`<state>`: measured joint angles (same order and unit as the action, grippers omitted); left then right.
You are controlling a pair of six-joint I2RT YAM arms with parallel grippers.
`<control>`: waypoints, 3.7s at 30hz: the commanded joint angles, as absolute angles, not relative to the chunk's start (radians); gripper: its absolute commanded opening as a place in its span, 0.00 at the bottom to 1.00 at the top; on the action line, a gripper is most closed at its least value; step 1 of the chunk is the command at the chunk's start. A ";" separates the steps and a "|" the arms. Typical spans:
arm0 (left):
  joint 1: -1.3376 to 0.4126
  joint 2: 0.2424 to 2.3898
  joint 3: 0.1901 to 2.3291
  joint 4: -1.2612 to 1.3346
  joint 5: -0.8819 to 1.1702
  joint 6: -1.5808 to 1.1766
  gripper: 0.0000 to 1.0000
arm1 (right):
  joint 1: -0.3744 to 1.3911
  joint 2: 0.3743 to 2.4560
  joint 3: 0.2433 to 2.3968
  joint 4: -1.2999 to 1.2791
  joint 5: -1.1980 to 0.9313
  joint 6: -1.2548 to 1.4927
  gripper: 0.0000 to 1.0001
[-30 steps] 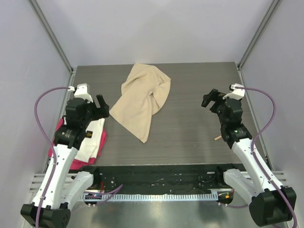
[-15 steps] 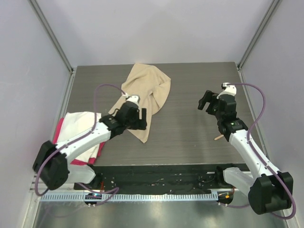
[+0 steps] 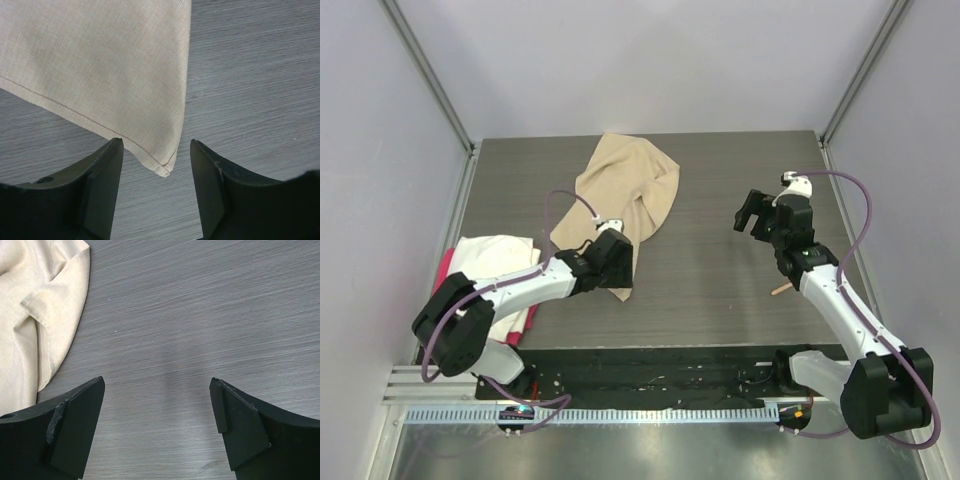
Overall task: Fold the napkin, place the utensils inside, and roll it up
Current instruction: Flatten out the napkin at the center of the board.
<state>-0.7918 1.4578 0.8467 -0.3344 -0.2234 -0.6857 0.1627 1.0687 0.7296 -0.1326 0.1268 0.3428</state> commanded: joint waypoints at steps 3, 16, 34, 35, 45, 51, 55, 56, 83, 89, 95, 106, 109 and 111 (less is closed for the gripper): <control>-0.798 1.517 0.802 -0.242 -0.195 -0.765 0.54 | 0.163 1.077 0.779 -0.123 0.101 0.351 0.95; -0.796 1.580 0.747 -0.212 -0.143 -0.842 0.41 | 0.164 1.097 0.788 -0.130 0.094 0.350 0.95; -0.550 1.156 0.612 -0.290 -0.181 -0.744 0.00 | 0.454 1.600 1.218 -0.253 0.225 0.265 0.81; -0.520 1.137 0.598 -0.285 -0.160 -0.738 0.00 | 0.472 1.647 1.315 -0.290 0.233 0.259 0.80; -0.324 1.077 0.557 -0.304 -0.069 -0.655 0.00 | 0.584 2.135 1.764 -0.382 0.204 0.245 0.63; -0.291 1.124 0.560 -0.265 -0.022 -0.657 0.00 | 0.606 2.258 1.900 -0.414 0.187 0.216 0.60; -0.285 1.147 0.555 -0.247 -0.005 -0.660 0.00 | 0.614 2.312 1.950 -0.417 0.181 0.201 0.59; -0.285 1.150 0.555 -0.245 -0.006 -0.660 0.00 | 0.615 2.322 1.957 -0.417 0.186 0.199 0.59; -0.273 1.112 0.744 -0.351 -0.050 -0.608 0.00 | 0.607 2.163 1.962 -0.420 0.420 0.127 0.01; -0.270 1.078 0.914 -0.451 -0.107 -0.546 0.00 | 0.595 1.907 1.856 -0.520 0.480 0.118 0.01; -0.268 1.019 1.135 -0.555 -0.130 -0.416 0.00 | 0.595 1.604 1.724 -0.590 0.566 0.172 0.01; -0.268 0.861 1.543 -0.742 -0.065 -0.290 0.00 | 0.597 1.134 1.784 -0.799 0.474 0.255 0.01; -0.268 0.844 1.640 -0.781 -0.048 -0.299 0.00 | 0.597 1.062 1.842 -0.839 0.476 0.265 0.01; -0.270 0.835 1.698 -0.792 -0.041 -0.310 0.00 | 0.597 1.022 1.881 -0.839 0.482 0.262 0.01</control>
